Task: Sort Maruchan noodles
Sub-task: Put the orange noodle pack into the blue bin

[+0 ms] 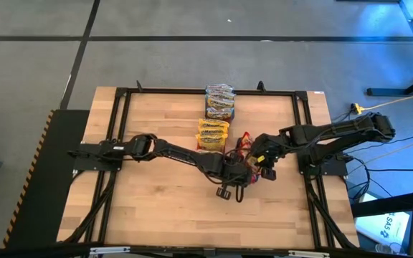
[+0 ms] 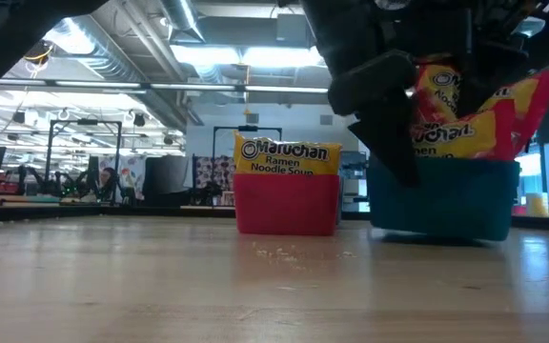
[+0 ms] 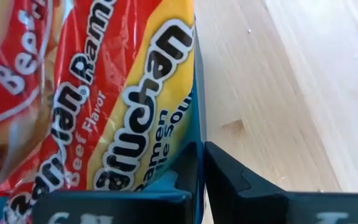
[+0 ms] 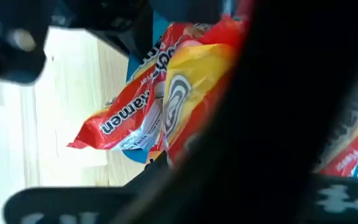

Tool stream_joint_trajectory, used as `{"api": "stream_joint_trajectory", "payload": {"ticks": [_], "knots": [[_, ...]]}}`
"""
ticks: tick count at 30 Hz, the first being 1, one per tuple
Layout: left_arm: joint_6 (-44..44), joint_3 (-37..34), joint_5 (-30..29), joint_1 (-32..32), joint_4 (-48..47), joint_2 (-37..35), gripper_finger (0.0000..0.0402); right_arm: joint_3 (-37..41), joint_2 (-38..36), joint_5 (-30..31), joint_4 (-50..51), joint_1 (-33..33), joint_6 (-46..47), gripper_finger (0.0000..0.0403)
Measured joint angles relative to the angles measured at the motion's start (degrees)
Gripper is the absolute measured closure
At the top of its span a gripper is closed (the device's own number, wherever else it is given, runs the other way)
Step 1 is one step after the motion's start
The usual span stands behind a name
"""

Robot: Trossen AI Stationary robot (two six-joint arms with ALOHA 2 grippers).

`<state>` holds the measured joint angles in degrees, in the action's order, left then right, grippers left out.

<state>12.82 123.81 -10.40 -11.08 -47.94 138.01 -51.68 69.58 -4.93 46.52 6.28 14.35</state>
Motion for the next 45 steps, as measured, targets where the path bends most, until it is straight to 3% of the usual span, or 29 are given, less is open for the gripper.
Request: {"api": "stream_joint_trajectory", "payload": {"ticks": [5, 11, 18, 23, 27, 35, 45], "knots": [[-0.3, 0.0, -0.2, -0.7, -4.4, -2.4, 0.0385, -0.1, 0.0, 0.1, -1.0, 0.0, -1.1, 0.0341], [-0.5, -0.5, 7.0, -0.9, -4.7, -3.2, 0.0385, 0.0, -0.1, -0.2, -1.0, 0.1, -0.7, 0.034], [-4.0, -12.7, 4.4, -0.5, 4.5, -7.9, 0.0386, 0.1, 0.0, 0.0, -1.2, 0.0, -1.3, 0.034], [-7.1, -27.2, 4.2, -0.7, 21.1, -15.5, 0.0386, 0.1, 0.0, 0.2, -2.0, 0.0, -1.6, 0.034], [-8.4, -33.8, 4.3, -0.8, 31.7, -19.8, 0.0386, 0.1, 0.2, -0.8, -4.0, 0.0, -0.2, 0.034], [-9.8, -39.8, 4.0, -0.8, 39.4, -18.9, 0.0386, 0.0, 7.1, -3.6, -8.8, 0.0, 0.9, 0.034], [-9.3, -40.8, 4.2, -0.7, 42.9, -18.7, 0.0386, -0.1, 12.4, -3.5, -11.1, -3.6, -1.8, 0.034]]}}
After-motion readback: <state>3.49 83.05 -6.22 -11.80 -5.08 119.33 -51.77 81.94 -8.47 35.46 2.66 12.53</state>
